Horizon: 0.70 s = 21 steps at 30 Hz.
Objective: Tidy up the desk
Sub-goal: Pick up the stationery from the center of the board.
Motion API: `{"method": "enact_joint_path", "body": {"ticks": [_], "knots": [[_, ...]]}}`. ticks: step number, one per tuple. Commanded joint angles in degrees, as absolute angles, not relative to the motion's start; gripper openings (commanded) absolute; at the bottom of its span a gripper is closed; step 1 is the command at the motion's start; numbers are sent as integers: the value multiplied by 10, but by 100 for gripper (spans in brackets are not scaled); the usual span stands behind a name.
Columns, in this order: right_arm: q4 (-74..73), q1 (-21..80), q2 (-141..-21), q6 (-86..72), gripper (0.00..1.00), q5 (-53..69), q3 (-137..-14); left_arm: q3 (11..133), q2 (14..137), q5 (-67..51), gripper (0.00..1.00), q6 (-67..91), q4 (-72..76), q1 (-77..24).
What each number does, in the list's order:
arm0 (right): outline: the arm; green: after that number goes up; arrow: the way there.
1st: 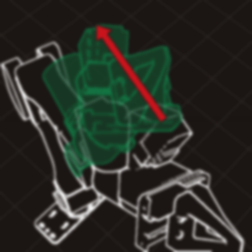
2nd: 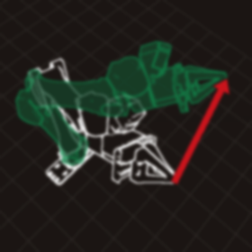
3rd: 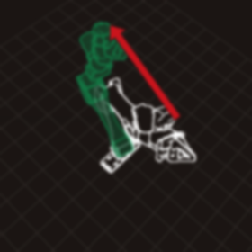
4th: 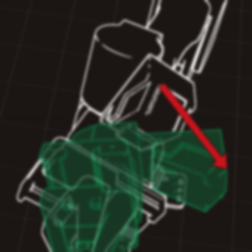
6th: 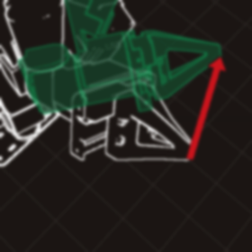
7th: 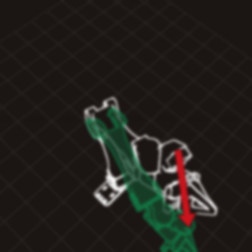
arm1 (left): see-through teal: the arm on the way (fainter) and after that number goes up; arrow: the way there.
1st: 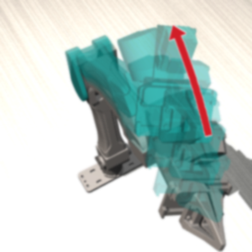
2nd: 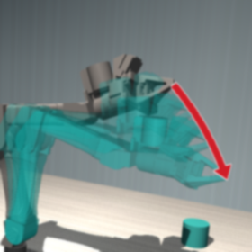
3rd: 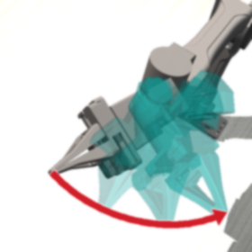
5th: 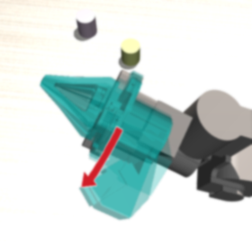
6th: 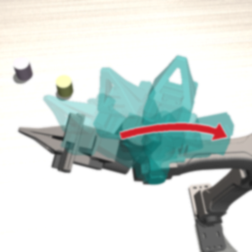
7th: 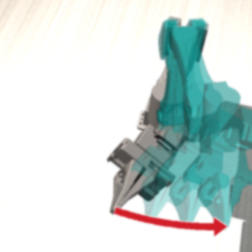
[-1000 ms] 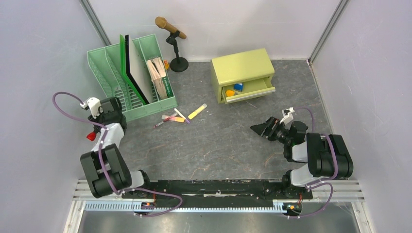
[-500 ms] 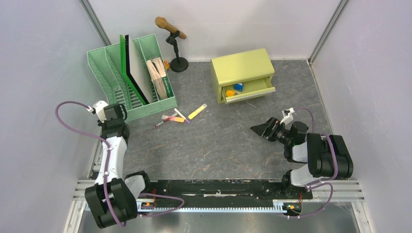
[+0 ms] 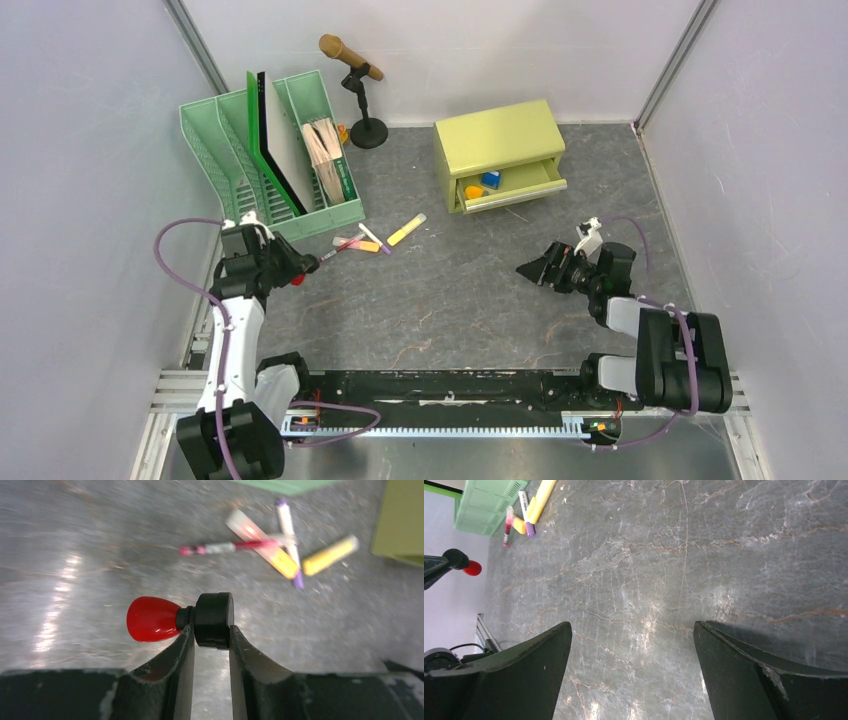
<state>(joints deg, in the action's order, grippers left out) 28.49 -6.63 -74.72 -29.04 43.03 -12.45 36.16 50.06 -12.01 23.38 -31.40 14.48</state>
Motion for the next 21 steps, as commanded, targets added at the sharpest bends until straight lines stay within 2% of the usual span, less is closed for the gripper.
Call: {"method": "enact_joint_path", "body": {"ticks": [1, 9, 14, 17, 21], "knots": [[80, -67, -702, -221, 99, 379, -136, 346, 510, -283, 2, 301, -287, 120], [-85, -66, -572, -181, 99, 337, -145, 311, 519, -373, 2, 364, -219, 34], [-148, -66, -478, -191, 99, 309, -110, 297, 514, -380, 2, 408, -169, -36], [-162, -64, -481, -195, 99, 331, -115, 308, 540, -375, 2, 423, -149, -78], [-184, -60, -520, -177, 98, 322, -156, 381, 598, -379, 2, 401, -186, -158]]}}
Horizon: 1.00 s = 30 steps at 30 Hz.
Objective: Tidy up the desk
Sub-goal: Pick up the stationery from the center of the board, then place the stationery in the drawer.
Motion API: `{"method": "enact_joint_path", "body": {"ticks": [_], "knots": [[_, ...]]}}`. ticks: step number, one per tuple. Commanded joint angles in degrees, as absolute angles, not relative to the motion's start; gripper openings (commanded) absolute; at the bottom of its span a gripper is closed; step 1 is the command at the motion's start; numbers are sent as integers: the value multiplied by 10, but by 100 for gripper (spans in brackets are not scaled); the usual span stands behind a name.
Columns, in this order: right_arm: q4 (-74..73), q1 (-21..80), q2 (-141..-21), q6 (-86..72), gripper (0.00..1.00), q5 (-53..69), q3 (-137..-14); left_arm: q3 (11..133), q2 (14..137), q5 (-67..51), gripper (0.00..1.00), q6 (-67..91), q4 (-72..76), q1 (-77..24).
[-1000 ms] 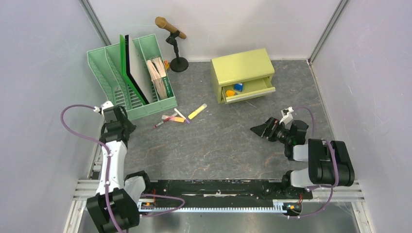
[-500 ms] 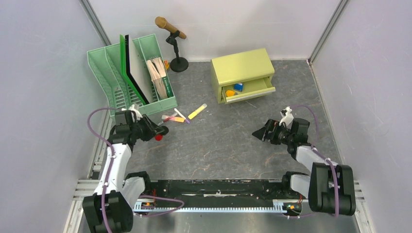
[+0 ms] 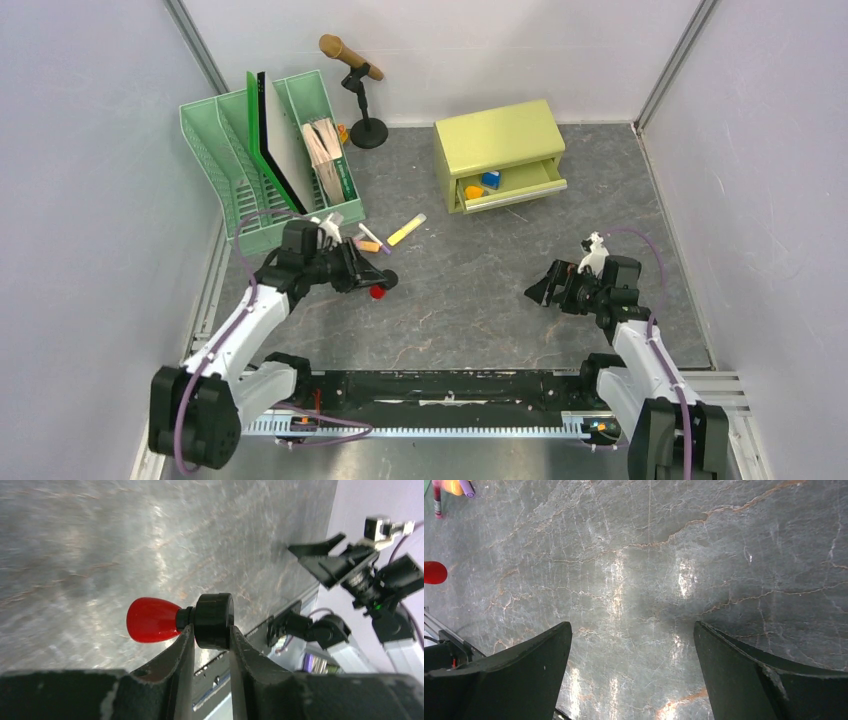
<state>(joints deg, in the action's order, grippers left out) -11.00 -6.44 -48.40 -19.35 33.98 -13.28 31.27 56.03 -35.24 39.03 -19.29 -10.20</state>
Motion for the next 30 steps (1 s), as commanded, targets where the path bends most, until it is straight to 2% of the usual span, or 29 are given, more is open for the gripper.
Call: {"method": "enact_joint_path", "body": {"ticks": [1, 7, 11, 16, 20, 23, 30], "knots": [[-173, -59, -532, -177, 99, 327, -161, 406, 613, -366, 2, 391, -217, -180], [-170, -35, -656, -142, 99, 334, -238, 485, 699, -356, 2, 387, -276, -305], [-178, -18, -729, -124, 99, 335, -270, 527, 755, -295, 2, 397, -291, -404], [-182, 30, -770, -124, 99, 313, -271, 587, 839, -250, 2, 386, -300, -499], [-169, 66, -779, -129, 99, 297, -249, 627, 903, -264, 2, 353, -260, -516], [-191, 90, -776, -109, 99, 268, -232, 654, 922, -165, 2, 373, -264, -518], [-148, 93, -775, -122, 99, 271, -207, 597, 857, -155, 2, 462, -145, -519]]}}
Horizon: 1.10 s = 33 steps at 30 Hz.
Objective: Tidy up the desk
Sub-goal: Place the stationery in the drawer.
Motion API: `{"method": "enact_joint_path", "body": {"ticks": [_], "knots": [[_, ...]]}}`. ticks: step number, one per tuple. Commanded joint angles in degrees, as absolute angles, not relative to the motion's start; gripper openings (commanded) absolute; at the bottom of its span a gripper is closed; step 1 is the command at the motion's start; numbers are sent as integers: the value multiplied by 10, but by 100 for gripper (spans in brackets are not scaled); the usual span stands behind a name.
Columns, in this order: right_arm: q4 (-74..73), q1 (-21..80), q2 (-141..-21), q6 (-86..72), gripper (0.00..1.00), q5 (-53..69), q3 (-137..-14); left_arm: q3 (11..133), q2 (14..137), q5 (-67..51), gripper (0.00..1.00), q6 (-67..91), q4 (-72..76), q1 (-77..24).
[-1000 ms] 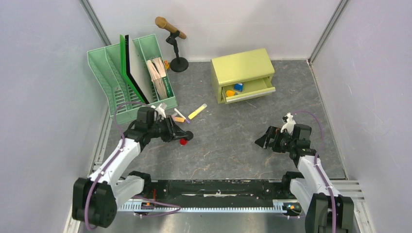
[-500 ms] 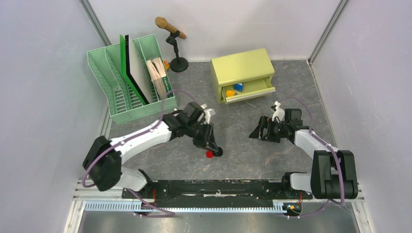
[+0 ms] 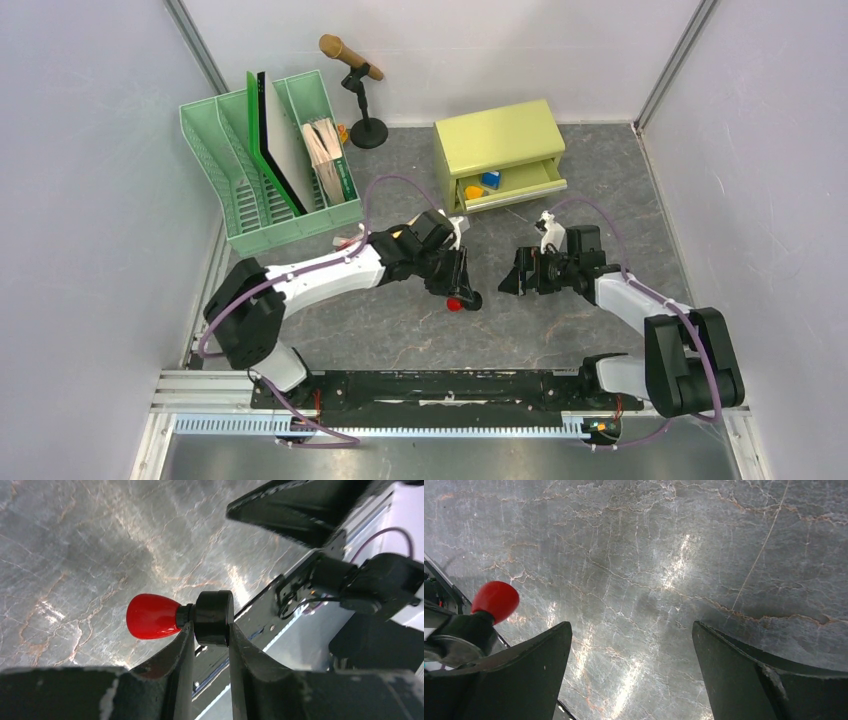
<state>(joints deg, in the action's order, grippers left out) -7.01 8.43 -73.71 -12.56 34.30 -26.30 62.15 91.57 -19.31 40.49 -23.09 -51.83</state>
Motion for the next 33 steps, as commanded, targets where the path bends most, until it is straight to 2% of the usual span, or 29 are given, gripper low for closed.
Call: {"method": "enact_joint_path", "body": {"ticks": [1, 5, 15, 24, 33], "knots": [[-141, 93, -770, -127, 99, 267, -204, 580, 847, -150, 2, 474, -126, -519], [-122, 94, -738, -153, 99, 243, -189, 549, 832, -136, 2, 460, -59, -517], [-140, 93, -661, -169, 99, 214, -165, 674, 855, -68, 2, 323, -67, -517], [-164, 93, -588, -190, 99, 185, -139, 760, 883, 76, 2, 277, -53, -517], [-177, 93, -559, -204, 99, 179, -139, 887, 969, 91, 2, 251, -77, -517]]}}
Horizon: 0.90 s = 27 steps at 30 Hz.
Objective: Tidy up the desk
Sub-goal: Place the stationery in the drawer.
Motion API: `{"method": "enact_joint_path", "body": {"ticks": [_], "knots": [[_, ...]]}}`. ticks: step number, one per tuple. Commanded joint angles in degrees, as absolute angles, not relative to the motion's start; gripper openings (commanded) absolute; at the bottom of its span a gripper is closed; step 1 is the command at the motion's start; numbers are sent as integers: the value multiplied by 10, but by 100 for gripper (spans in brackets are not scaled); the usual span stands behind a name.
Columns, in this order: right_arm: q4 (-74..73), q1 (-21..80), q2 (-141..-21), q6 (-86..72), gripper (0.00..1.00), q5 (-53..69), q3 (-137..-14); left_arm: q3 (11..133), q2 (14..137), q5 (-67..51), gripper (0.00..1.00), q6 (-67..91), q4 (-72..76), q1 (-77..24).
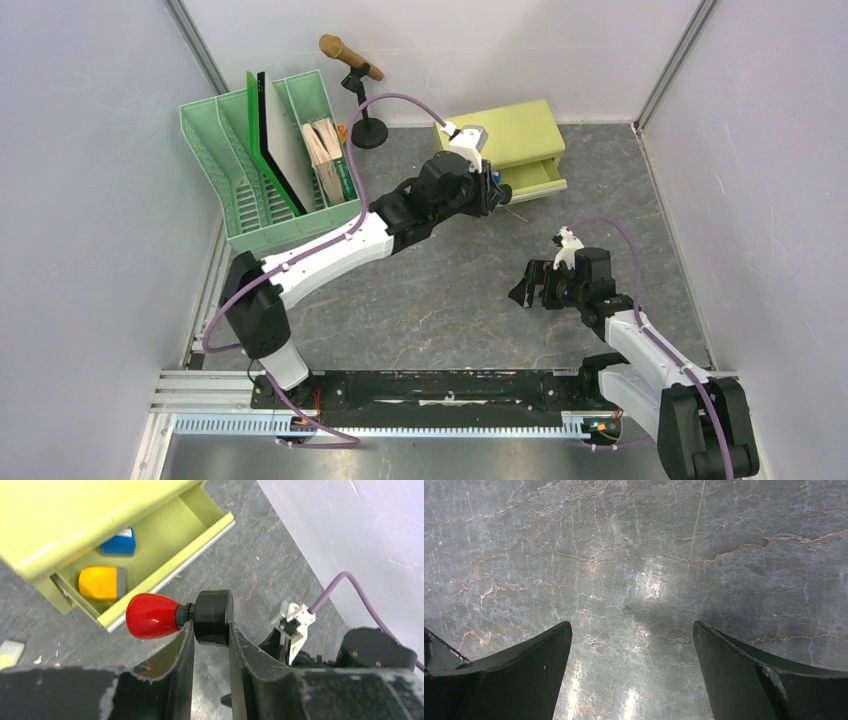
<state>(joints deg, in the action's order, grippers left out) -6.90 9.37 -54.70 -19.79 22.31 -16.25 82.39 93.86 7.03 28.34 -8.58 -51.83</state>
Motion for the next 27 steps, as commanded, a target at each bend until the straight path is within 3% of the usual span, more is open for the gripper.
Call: {"method": "enact_joint_path", "body": {"ticks": [1, 14, 27], "knots": [[-179, 93, -560, -202, 99, 179, -140, 901, 981, 88, 2, 251, -77, -517], [-180, 93, -529, -212, 99, 168, -130, 1047, 1117, 83, 2, 284, -68, -517], [-173, 93, -519, -218, 99, 165, -124, 1087, 1205, 187, 2, 401, -37, -516]]}}
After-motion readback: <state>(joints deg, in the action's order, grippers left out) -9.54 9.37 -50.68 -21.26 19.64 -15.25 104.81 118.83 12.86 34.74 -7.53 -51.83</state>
